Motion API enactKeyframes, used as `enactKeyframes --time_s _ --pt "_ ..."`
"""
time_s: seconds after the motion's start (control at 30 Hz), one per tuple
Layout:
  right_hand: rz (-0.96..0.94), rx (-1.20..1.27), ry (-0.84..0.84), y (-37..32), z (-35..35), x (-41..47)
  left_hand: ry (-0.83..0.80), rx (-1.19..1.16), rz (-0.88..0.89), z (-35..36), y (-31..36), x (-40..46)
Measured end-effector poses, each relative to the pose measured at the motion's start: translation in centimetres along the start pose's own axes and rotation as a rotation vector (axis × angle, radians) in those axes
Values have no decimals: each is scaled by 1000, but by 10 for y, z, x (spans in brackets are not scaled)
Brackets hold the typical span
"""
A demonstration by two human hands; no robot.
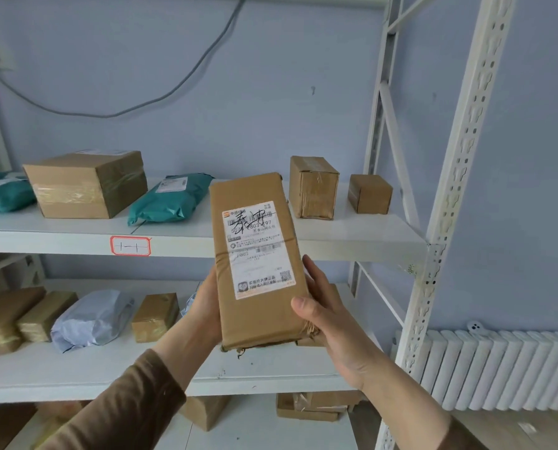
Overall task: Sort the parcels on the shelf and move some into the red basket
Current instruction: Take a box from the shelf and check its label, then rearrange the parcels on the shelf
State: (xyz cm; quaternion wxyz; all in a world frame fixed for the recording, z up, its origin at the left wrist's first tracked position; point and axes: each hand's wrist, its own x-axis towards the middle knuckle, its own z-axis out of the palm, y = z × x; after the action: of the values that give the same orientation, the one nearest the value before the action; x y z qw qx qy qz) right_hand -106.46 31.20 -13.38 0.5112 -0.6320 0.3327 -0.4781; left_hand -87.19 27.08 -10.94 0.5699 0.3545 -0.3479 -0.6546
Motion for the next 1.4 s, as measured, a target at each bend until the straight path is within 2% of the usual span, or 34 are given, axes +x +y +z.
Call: enactKeyframes --time_s 0.2,0.27,0.4,0.5,0.63,1.0,1.3,1.33,1.4 --pt "88 253 192 -19 -3 48 61 213 187 -13 25 9" --pt "105 263 270 -31 -6 75 46 285 253 -10 34 10" --pt "111 197 315 -57 4 128 -106 427 323 3 59 22" --pt "108 146 311 -76 18 159 -29 355 358 9 83 46" --pt "155 71 278 -87 22 201 46 336 337 8 112 83" --pt "283 165 349 -53 27 272 140 353 157 -1 127 166" --pt "268 -44 274 -32 19 303 224 523 77 -11 131 194" --pt "233 -103 275 -34 17 299 265 603 126 -11 131 197" --pt "77 -272 356 -38 10 292 351 790 331 -11 135 204"
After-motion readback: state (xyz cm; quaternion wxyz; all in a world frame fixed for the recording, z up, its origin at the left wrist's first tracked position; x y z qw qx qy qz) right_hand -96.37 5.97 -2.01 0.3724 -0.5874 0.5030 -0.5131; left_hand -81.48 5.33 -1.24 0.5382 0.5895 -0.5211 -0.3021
